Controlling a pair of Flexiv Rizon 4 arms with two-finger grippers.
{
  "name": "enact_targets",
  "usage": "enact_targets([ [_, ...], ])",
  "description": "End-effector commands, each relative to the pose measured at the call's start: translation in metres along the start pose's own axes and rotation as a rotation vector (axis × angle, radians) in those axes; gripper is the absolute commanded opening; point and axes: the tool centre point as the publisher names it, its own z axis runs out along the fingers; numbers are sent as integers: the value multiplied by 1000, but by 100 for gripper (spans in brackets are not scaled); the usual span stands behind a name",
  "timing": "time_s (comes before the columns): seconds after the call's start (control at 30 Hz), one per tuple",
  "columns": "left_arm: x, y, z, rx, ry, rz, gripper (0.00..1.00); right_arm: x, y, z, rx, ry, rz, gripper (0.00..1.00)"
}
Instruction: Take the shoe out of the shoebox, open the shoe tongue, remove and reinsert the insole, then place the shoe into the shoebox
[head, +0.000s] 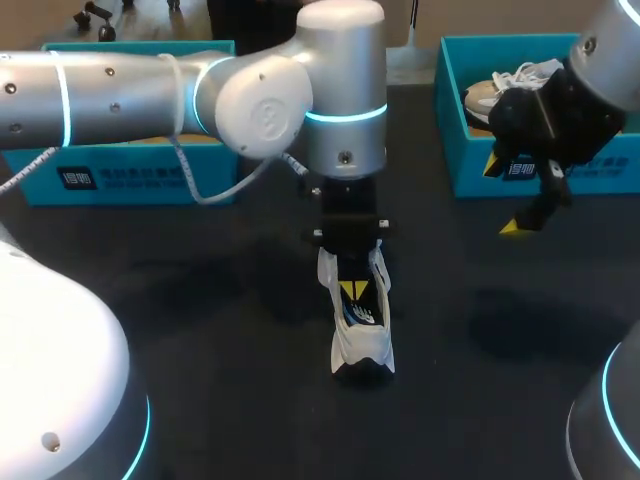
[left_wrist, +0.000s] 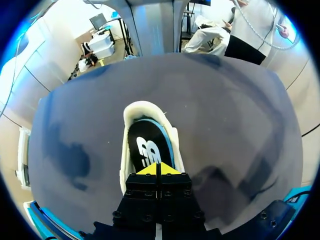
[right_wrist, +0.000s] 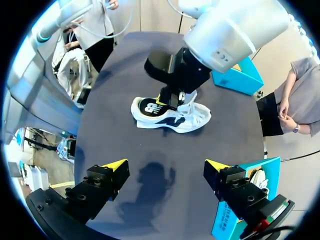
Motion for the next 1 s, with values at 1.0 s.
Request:
enact_targets([
  [1.0, 0, -21, 5, -49, 13, -10, 0, -1, 1, 1, 3, 1, 1, 100],
])
